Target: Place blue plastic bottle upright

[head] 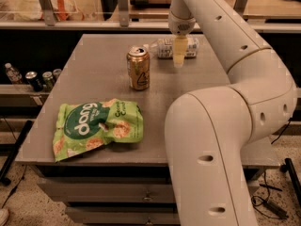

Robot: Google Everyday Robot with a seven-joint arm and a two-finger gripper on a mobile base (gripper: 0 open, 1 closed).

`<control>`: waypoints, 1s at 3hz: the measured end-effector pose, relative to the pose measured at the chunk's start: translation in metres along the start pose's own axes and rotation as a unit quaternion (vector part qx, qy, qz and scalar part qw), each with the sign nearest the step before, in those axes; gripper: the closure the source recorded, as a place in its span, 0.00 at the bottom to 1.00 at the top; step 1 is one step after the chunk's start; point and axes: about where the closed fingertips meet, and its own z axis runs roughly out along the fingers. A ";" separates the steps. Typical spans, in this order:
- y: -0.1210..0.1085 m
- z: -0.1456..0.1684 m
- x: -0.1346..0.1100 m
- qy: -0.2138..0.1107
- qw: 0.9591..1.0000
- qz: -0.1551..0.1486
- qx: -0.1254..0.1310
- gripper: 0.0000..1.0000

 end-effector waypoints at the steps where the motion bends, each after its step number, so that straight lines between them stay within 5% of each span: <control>1: 0.002 0.001 -0.002 -0.001 1.000 -0.008 -0.004 0.17; 3: 0.004 0.003 -0.002 -0.002 1.000 -0.011 -0.009 0.64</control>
Offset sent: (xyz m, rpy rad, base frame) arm -0.0109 -0.0011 0.0026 -0.0086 0.0384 0.0280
